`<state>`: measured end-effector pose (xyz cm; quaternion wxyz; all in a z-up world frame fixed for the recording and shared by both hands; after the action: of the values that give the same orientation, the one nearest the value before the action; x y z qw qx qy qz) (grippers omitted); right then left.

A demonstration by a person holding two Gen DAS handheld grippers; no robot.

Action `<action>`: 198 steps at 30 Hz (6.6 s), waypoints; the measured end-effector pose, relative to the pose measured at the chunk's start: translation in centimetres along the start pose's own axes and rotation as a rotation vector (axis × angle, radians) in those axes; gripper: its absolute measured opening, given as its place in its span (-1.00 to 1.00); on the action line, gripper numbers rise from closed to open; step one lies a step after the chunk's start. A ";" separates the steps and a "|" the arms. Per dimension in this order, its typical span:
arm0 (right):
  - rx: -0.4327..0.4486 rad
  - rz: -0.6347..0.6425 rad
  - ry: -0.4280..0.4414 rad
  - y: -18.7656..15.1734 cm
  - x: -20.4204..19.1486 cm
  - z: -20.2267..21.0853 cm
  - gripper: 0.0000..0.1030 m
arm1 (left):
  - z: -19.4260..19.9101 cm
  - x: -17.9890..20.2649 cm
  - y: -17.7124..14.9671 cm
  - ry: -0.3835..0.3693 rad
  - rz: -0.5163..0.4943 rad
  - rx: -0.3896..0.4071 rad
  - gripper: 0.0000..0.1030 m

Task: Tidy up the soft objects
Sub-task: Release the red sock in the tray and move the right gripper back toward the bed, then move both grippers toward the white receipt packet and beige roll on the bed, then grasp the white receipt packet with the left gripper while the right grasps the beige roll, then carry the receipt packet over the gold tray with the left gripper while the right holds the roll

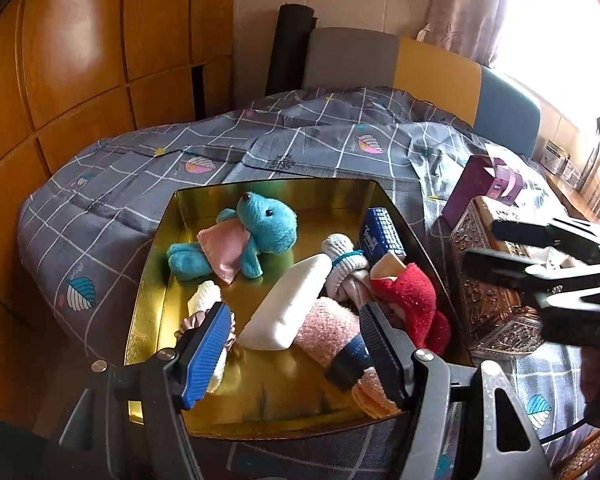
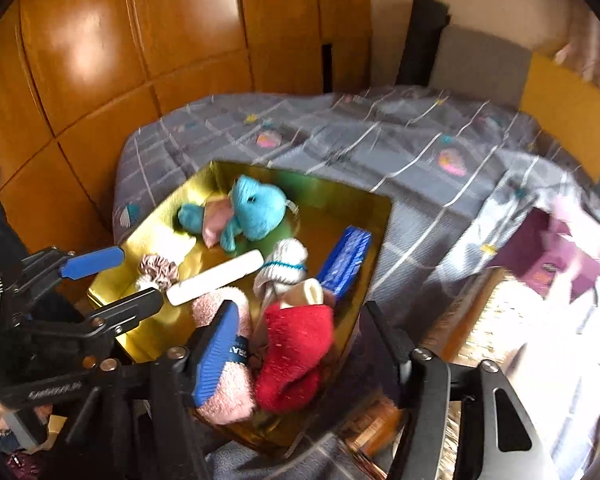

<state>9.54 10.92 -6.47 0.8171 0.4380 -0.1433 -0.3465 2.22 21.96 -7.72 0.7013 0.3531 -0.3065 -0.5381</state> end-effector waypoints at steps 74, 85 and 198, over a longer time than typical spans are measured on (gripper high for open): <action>0.209 -1.127 -1.036 -26.1 42.2 32.2 0.55 | 2.8 34.8 1.9 -0.521 -0.552 0.053 0.32; 0.261 -1.198 -1.015 -26.7 42.4 33.1 0.55 | 1.6 41.3 -0.5 -0.617 -0.585 -0.029 0.32; -0.136 -0.821 -0.628 -24.2 41.1 18.9 -0.11 | -8.0 46.8 -10.2 -0.557 -0.478 -0.162 -0.13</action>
<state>18.29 -38.25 -18.18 0.5582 0.2790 -0.1752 -0.7614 14.16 -23.96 -18.32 0.4714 0.1982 -0.3509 -0.7845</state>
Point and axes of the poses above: each gripper's, at about its wrist camera, not at the fingertips, and z roughly against the way its jaws point, x to its right, y to its top, the point moved 7 cm from there along -z, roughly the way its jaws point, and after that the axes turned 12 degrees about x, right-handed, at the moved point
